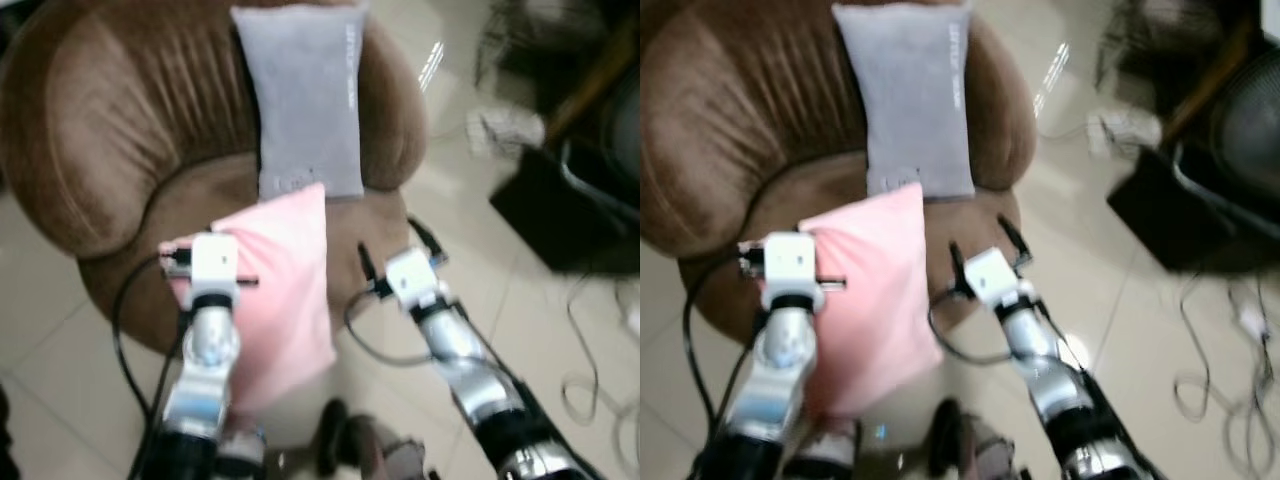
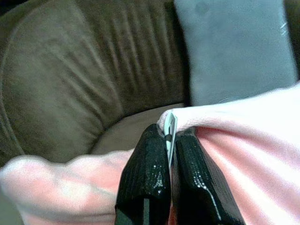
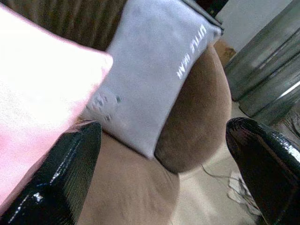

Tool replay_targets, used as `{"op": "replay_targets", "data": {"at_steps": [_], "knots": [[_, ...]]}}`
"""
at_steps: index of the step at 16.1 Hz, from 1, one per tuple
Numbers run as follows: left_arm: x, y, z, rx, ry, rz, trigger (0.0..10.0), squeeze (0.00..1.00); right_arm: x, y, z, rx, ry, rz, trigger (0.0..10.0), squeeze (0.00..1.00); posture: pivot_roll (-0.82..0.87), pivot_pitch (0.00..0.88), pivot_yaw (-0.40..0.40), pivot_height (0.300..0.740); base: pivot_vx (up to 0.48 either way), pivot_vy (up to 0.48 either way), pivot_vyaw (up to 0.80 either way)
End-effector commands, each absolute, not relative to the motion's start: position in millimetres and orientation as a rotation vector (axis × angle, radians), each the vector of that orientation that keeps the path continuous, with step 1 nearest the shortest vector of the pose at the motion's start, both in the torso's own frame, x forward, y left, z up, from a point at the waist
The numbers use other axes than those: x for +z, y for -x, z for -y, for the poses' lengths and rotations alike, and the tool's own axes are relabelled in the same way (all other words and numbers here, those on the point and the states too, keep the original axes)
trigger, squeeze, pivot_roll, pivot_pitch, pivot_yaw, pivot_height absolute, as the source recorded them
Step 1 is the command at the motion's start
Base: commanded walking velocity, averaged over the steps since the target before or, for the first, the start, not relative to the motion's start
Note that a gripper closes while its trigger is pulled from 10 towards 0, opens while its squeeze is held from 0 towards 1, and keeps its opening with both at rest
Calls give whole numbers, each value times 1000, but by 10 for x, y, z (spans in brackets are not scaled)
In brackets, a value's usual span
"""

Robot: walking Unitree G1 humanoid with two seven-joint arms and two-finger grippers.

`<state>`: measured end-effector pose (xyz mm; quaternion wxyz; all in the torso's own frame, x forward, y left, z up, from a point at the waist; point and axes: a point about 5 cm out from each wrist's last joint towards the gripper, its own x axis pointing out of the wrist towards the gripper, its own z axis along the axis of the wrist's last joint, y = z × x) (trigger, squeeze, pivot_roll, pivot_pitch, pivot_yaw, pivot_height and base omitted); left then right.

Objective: Move the pillow to the sofa from floor

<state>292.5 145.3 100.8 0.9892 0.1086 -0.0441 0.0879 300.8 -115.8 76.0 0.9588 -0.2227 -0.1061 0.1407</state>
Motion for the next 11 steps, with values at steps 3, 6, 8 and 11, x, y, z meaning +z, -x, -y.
{"op": "replay_targets", "data": {"at_steps": [3,6,8,11], "knots": [[1056,-2914,-1392,165,-217,116,10000,0,694,-3000,1237,266,445,168,10000,0,346,269,-183,740,0,0,0],[1063,-2918,-1394,175,-223,115,10000,0,692,-3017,1246,267,449,163,10000,0,346,272,-186,740,0,0,0],[1063,-2920,-1385,174,-231,114,10000,0,695,-3019,1242,275,453,167,10000,0,347,273,-187,740,0,0,0],[1059,-2918,-1390,174,-237,111,10000,0,712,-3017,1227,287,455,183,10000,0,352,277,-188,740,0,0,223]]}}
